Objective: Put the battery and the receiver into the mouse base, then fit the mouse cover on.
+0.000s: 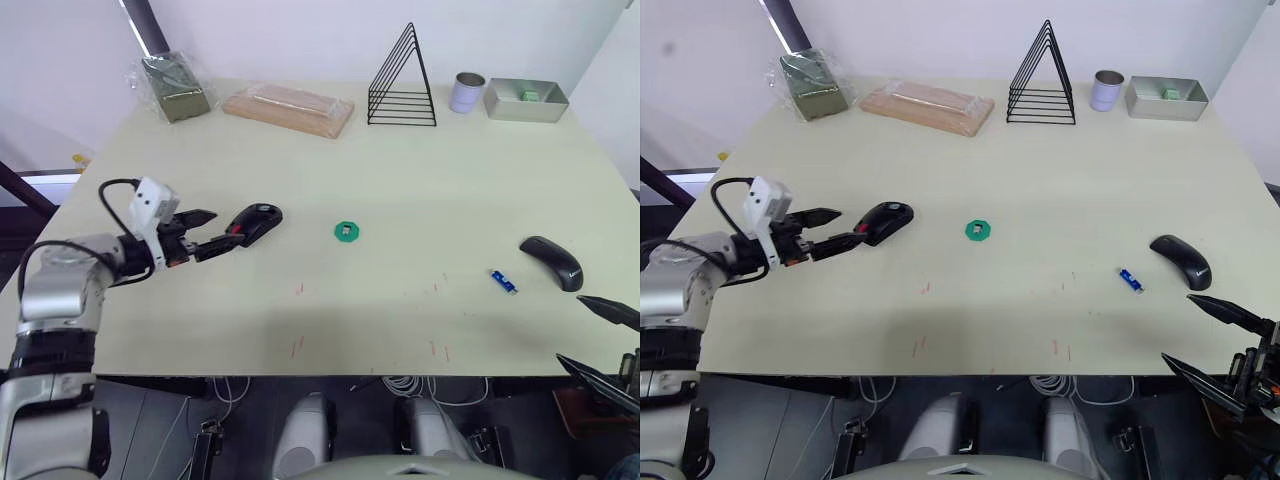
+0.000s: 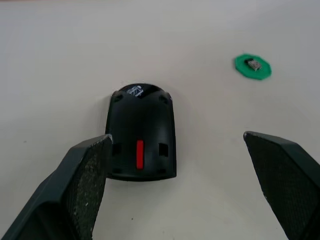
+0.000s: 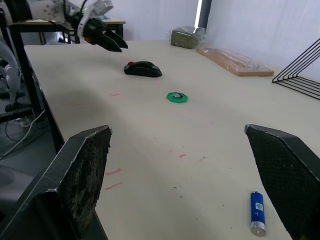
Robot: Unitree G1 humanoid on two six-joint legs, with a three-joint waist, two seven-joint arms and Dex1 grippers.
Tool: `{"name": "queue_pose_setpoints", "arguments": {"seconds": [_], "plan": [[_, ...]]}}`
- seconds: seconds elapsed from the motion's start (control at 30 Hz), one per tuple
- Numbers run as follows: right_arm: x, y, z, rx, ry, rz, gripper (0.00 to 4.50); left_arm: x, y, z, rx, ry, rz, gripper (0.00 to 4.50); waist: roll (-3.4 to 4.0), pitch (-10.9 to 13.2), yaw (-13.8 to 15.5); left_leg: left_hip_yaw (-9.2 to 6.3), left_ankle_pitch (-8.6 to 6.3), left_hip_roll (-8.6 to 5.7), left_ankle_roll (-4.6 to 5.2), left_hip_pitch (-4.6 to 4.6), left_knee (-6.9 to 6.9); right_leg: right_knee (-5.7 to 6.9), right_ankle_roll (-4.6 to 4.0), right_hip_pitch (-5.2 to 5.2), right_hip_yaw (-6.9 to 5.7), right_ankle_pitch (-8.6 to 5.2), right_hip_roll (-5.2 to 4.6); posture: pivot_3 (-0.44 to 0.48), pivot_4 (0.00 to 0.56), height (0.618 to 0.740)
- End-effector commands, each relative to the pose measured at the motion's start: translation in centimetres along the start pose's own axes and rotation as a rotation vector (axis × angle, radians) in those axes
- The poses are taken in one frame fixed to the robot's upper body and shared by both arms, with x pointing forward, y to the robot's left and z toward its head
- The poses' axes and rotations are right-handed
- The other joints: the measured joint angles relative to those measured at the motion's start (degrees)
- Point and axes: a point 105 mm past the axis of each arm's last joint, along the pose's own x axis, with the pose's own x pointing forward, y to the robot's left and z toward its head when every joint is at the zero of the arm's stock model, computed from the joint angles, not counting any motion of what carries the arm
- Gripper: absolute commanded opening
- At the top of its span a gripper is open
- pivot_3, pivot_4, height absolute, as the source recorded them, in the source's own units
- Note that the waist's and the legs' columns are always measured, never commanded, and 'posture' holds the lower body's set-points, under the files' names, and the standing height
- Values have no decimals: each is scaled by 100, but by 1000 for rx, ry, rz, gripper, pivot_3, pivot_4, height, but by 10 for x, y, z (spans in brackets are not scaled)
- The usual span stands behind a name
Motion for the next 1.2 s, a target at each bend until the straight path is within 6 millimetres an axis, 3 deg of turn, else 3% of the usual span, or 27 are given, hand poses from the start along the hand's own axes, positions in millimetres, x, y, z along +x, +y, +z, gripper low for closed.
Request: {"name": "queue_pose_setpoints", "arguments": {"seconds": [0.03,0.77,1.2], "plan": [[5,3,10,-36,-35,6,4500,3,12,8,40,56,21,4459,0,0,-5,-1,0,0,0,1,0,1,0,0,0,0,0,0,150,740],[9,12,15,-10,-73,-6,4500,59,22,8,76,192,13,4459,-11,3,-6,15,2,-1,-2,-3,4,4,1,4,-5,0,5,0,150,740],[9,12,15,-3,-106,-46,4500,72,25,5,76,205,30,4459,-14,5,-6,13,2,-2,-2,-6,5,4,24,4,-6,13,5,0,150,740]]}}
